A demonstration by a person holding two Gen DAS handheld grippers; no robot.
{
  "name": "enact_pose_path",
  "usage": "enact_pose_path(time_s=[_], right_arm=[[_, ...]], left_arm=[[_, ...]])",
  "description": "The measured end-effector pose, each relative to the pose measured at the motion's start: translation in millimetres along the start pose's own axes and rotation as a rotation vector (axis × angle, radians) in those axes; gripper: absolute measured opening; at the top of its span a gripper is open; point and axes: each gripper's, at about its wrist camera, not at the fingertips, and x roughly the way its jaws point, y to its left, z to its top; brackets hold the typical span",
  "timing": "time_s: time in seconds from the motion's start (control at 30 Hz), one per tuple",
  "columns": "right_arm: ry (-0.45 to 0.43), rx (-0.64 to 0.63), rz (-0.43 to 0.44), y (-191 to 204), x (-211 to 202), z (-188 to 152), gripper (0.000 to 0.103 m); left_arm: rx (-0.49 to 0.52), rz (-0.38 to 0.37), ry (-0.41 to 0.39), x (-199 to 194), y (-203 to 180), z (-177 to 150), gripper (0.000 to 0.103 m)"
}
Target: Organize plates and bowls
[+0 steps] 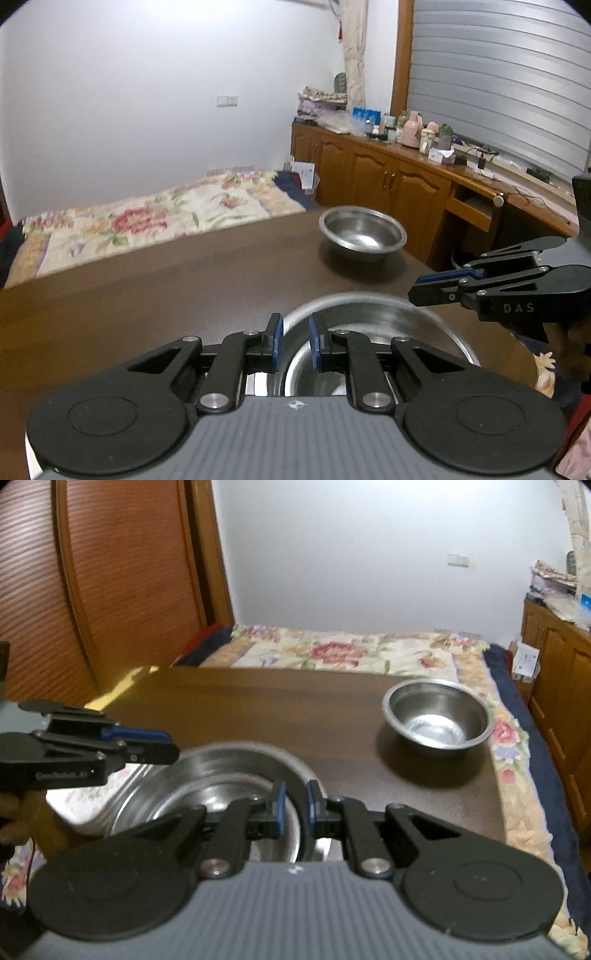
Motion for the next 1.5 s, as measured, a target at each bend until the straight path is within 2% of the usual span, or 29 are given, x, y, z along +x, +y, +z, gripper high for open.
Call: enact_pose_path(time_s=[0.1,0.13,0.17,0.2,0.3,0.37,0.57,0.87,1.0,1.5], right_arm=[[-0.035,0.034,-0.015,-12,-7,6,0.016],[-0.044,0.051,-0.02,-16,-8,8,0.019],[-0.054,0.071,-0.026,-21,-10,11,0.029],[-0.065,0.087,-0.031,-26,-13,13,0.033],[-0.092,0.107,-0.056,-39,-20,20,0.033],[-0.109,0.109,-0.084,-46,-23,24,0.033],[-0.141,0.114,-0.178,-70,-23,29,0.041],[-0.119,0.123,-0.254,-99,-4,34,0.041],[-0.117,0.127,-0.252,-106,6,32,0.05],[-0.095,0.169,-0.223,-132,47,19,0.05]], left_arm=[[0.026,0.012,-0.02,5,-2,17,0.017],[0.032,0.014,-0.028,6,-2,21,0.018],[0.039,0.018,-0.035,8,-2,27,0.018],[0.045,0.02,-0.041,9,-2,32,0.018],[0.044,0.013,-0.051,13,0,43,0.023],[0.045,0.021,-0.052,16,-1,49,0.039],[0.036,0.011,-0.057,26,-3,63,0.059],[0.033,-0.05,-0.042,53,-7,83,0.061],[0.028,-0.072,-0.019,72,-7,89,0.061],[0.035,-0.105,0.092,141,-8,97,0.06]])
